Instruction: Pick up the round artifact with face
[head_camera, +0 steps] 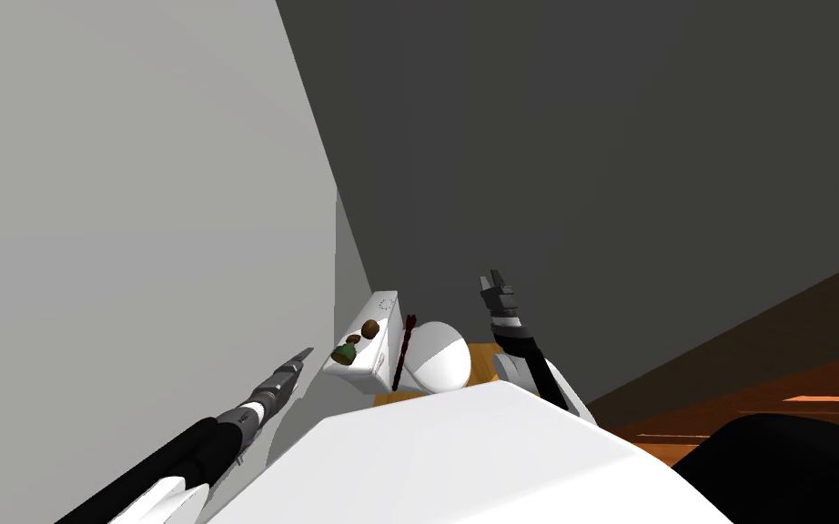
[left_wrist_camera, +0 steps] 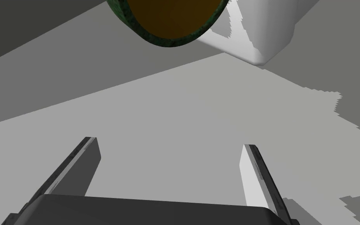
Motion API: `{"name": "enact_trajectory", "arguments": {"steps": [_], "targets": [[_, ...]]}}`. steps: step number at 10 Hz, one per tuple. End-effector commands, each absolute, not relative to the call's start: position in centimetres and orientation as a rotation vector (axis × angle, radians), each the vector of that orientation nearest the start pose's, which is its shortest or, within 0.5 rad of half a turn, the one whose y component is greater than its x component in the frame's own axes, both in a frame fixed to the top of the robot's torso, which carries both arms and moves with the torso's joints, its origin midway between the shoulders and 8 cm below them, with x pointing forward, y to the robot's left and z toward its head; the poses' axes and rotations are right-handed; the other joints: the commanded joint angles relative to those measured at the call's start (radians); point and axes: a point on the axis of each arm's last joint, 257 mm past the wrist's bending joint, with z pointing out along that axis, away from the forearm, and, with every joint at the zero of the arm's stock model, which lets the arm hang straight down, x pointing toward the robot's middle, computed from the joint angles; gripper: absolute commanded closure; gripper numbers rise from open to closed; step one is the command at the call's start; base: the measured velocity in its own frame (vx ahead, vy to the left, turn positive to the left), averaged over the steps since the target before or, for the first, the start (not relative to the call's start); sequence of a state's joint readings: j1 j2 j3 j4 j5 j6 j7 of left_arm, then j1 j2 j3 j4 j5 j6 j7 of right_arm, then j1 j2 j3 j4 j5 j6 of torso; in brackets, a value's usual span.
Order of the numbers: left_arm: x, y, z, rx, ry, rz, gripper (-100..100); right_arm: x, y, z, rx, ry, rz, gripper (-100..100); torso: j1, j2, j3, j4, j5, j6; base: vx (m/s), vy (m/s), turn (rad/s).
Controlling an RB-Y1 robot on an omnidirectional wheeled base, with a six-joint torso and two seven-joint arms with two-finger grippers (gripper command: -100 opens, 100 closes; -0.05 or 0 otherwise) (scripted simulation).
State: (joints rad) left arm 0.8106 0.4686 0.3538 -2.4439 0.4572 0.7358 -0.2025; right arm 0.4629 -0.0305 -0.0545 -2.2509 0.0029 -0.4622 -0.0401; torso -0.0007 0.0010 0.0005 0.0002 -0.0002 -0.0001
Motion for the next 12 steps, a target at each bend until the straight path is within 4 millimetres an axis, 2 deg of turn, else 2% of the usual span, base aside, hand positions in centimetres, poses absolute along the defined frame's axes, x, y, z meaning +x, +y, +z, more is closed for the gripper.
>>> {"name": "enact_trajectory", "arguments": {"steps": [1, 8, 12], "targets": [[28.4, 43.3, -23.0, -1.385, 1.702, -0.470, -100, 35.6, -29.4, 1.8, 0.671, 0.644, 1.288, 0, 0.000, 0.000, 0.000, 0.000, 0.000, 0.000, 0.000, 0.000, 0.000], [28.4, 43.3, -23.0, -1.385, 1.702, -0.470, -100, 35.6, -29.4, 1.8, 0.671, 0.644, 1.288, 0, 0.001, -0.001, 0.000, 0.000, 0.000, 0.000, 0.001, 0.003, -0.009], [30.7, 44.5, -24.7, -1.424, 1.672, -0.477, -100, 35.6, -29.4, 1.8, 0.671, 0.644, 1.288, 0, 0.003, 0.006, 0.003, 0.001, 0.001, 0.000, -0.090, 0.021, -0.042]]}}
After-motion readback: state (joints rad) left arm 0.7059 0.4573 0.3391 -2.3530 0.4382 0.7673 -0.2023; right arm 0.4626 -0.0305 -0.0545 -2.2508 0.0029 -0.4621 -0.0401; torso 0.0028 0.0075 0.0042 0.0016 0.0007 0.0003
